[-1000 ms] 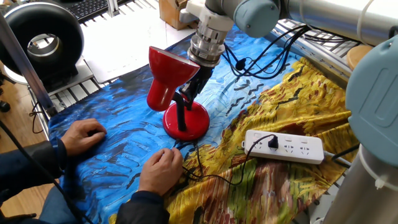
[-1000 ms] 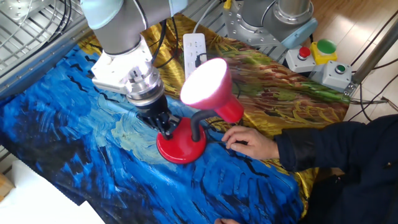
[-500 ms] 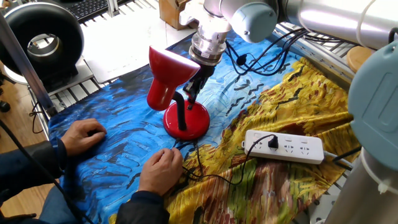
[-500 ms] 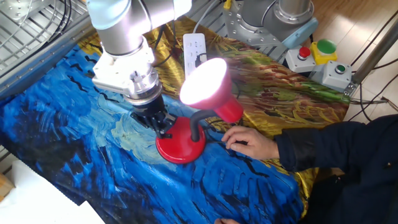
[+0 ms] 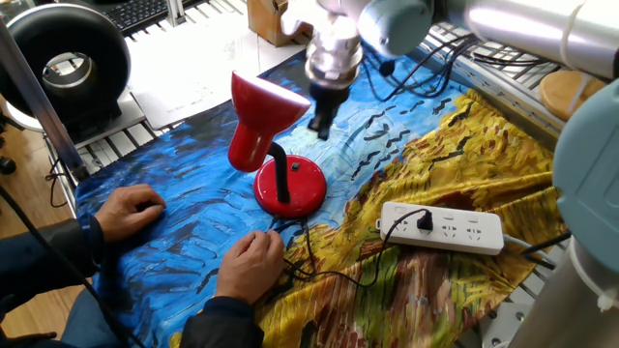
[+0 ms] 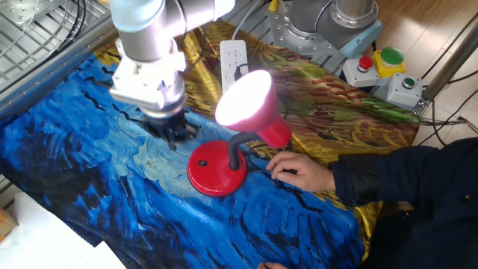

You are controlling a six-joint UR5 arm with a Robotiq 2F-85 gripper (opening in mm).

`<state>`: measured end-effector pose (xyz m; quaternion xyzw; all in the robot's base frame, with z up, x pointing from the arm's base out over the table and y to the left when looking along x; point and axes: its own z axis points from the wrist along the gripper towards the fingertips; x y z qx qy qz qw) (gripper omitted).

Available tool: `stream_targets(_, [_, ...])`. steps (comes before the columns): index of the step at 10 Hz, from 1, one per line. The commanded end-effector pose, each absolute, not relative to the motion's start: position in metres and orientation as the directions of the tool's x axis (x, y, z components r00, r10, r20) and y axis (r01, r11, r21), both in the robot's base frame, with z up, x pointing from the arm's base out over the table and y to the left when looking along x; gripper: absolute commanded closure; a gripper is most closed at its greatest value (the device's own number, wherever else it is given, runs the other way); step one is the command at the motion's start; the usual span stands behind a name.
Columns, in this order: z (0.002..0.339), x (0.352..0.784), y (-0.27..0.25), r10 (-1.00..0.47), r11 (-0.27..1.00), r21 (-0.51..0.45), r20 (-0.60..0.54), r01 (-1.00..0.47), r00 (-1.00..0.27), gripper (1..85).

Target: Turn on the desk lamp by pressing the button

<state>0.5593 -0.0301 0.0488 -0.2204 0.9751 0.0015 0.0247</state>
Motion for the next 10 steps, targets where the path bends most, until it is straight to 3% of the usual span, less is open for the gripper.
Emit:
stream_targets(1, [0.080,0.549,-0.057,-0.471,0.882,-0.020,-0.026,-0.471,-0.882,84.3])
stream_targets(4, [0.114,0.531,-0.092,-0.487,0.873,-0.022,-0.011,-0.487,-0.873,84.3])
stream_targets(10, [0.105,0.514,-0.124,-0.445,0.895,-0.058,-0.037,-0.443,-0.895,84.3])
